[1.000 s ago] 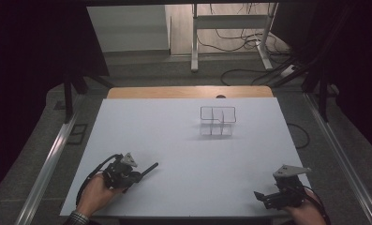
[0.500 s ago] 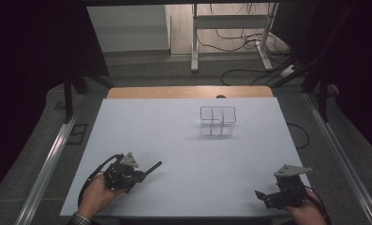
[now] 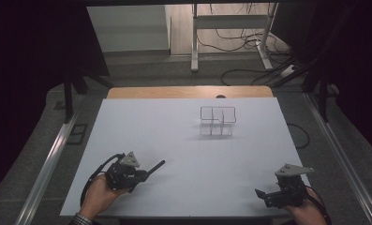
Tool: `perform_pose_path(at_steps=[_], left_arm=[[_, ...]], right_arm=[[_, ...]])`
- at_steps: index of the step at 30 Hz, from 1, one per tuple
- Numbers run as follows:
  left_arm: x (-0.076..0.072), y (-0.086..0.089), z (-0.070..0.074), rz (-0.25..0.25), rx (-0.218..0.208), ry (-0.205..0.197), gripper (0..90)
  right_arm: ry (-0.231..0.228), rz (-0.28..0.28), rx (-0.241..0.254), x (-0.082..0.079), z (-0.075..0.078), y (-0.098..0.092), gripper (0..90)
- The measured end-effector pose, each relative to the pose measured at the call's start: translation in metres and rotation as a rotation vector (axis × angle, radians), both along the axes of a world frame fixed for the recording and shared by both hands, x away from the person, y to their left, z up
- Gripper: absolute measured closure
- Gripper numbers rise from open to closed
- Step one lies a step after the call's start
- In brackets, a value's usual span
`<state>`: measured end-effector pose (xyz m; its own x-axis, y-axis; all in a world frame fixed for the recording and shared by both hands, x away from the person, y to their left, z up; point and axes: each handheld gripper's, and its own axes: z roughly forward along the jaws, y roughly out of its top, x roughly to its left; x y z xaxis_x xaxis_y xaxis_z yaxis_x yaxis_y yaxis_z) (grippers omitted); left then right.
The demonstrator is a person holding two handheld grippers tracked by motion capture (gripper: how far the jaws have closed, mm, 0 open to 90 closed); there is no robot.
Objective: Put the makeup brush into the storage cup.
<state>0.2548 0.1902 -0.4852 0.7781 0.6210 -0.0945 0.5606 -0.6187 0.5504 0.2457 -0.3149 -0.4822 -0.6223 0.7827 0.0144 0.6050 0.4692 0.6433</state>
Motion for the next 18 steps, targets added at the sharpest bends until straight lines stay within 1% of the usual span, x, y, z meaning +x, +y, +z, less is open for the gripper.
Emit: perform_pose_path(at_steps=[1, 2, 4, 7, 10, 13, 17, 18], left_arm=[[0.0, -0.0003, 0.0002, -0.002, -0.002, -0.001, 77.8], [-0.0001, -0.0009, 0.0006, -0.004, -0.006, -0.004, 77.8], [-0.0001, -0.0014, 0.0011, -0.007, -0.012, -0.006, 77.8], [-0.0004, -0.002, 0.0016, -0.01, -0.016, -0.011, 77.7], [-0.0006, -0.0034, 0.0022, -0.017, -0.027, -0.016, 77.7], [-0.0007, -0.0047, 0.0029, -0.026, -0.03, -0.02, 77.7], [-0.001, -0.0065, 0.0036, -0.035, -0.035, -0.024, 77.7], [-0.0013, -0.0077, 0.004, -0.038, -0.039, -0.026, 77.7]], right_arm=[[0.0, 0.0, 0.0, 0.0, 0.0, 0.0, 0.0], [-0.018, -0.004, 0.004, 0.0003, 0.0013, -0.0004, 0.0], [-0.031, -0.009, 0.012, 0.0007, 0.0023, -0.0011, 0.0], [-0.038, -0.017, 0.017, 0.0009, 0.0037, -0.0017, 0.0], [-0.061, -0.018, 0.03, 0.0013, 0.0058, -0.0013, 0.0], [-0.071, -0.014, 0.032, 0.0017, 0.007, 0.0002, 0.0], [-0.074, -0.017, 0.033, 0.0025, 0.0075, 0.0022, 0.0], [-0.075, -0.021, 0.04, 0.0031, 0.0082, 0.0028, 0.0]])
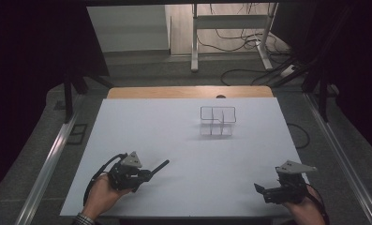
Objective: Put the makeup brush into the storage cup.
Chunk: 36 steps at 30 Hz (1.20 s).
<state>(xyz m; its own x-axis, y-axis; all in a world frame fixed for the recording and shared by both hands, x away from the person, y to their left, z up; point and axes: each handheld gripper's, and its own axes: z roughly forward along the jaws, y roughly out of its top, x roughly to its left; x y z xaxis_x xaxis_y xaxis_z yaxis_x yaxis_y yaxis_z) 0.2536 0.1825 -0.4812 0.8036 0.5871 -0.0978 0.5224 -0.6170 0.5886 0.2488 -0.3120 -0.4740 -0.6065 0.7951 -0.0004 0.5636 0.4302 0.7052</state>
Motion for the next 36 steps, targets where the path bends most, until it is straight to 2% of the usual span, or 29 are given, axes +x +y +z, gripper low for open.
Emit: perform_pose_path(at_steps=[5, 26, 36], left_arm=[[0.0, -0.002, 0.001, -0.007, -0.003, -0.003, 77.7], [0.001, -0.014, 0.002, -0.04, -0.011, -0.004, 77.7], [0.002, -0.019, 0.003, -0.054, -0.02, -0.004, 77.7]], right_arm=[[-0.009, 0.003, 0.024, 0.001, 0.001, 0.002, 0.0], [-0.03, 0.062, -0.012, 0.006, 0.004, 0.021, 0.0], [-0.023, 0.08, 0.002, 0.01, 0.005, 0.03, 0.0]])
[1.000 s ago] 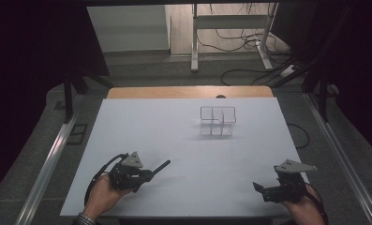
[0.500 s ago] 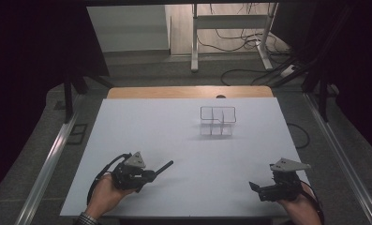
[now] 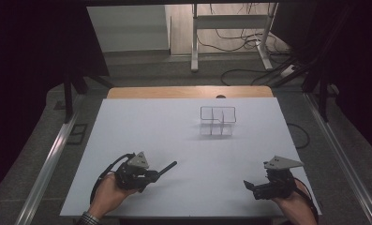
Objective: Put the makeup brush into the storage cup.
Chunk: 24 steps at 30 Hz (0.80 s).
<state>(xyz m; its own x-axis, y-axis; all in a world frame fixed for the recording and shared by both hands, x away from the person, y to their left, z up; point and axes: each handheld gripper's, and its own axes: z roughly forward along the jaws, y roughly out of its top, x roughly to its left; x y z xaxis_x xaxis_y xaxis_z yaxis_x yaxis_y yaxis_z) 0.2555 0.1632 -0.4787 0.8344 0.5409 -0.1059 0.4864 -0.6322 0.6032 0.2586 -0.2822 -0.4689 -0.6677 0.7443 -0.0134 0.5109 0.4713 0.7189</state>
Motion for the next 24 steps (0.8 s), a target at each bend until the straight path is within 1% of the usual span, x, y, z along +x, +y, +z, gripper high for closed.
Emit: perform_pose_path(at_steps=[4, 5, 8, 14, 23, 24], left_arm=[[0.0, -0.003, 0.0, -0.006, 0.0, 0.002, 77.7], [0.001, -0.003, 0.0, -0.008, 0.0, 0.003, 77.7], [0.001, -0.006, 0.0, -0.012, -0.001, 0.005, 77.7], [0.002, -0.009, -0.001, -0.015, -0.002, 0.005, 77.7], [0.003, -0.013, 0.0, -0.029, -0.004, 0.007, 77.6], [0.002, -0.014, -0.001, -0.026, -0.009, 0.008, 77.6]], right_arm=[[0.005, 0.012, -0.002, 0.001, 0.0, 0.003, 0.0], [0.006, 0.023, -0.001, 0.001, 0.0, 0.006, 0.0], [0.016, 0.027, 0.014, 0.002, 0.001, 0.008, 0.0], [0.035, 0.043, 0.011, 0.005, -0.001, 0.014, 0.0], [0.034, 0.072, -0.002, 0.007, -0.003, 0.023, 0.0], [0.033, 0.073, -0.001, 0.007, -0.003, 0.024, 0.0]])
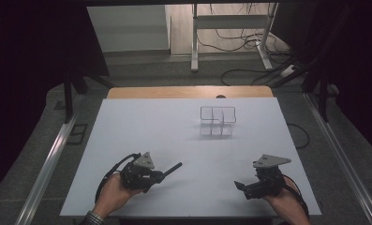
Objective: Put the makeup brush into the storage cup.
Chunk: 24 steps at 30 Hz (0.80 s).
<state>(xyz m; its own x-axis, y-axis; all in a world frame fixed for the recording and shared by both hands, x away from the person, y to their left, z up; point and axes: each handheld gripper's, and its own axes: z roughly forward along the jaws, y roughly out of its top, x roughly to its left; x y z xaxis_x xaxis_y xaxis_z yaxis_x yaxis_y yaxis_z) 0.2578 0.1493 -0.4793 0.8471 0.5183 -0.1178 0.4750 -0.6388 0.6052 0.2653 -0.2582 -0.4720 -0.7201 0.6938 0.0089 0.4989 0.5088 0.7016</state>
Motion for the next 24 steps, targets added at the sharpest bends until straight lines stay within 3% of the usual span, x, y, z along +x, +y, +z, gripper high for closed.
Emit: perform_pose_path(at_steps=[24], left_arm=[[0.002, -0.016, -0.002, -0.037, 0.016, -0.002, 77.7]], right_arm=[[0.022, 0.091, -0.047, 0.004, -0.002, 0.032, 0.0]])
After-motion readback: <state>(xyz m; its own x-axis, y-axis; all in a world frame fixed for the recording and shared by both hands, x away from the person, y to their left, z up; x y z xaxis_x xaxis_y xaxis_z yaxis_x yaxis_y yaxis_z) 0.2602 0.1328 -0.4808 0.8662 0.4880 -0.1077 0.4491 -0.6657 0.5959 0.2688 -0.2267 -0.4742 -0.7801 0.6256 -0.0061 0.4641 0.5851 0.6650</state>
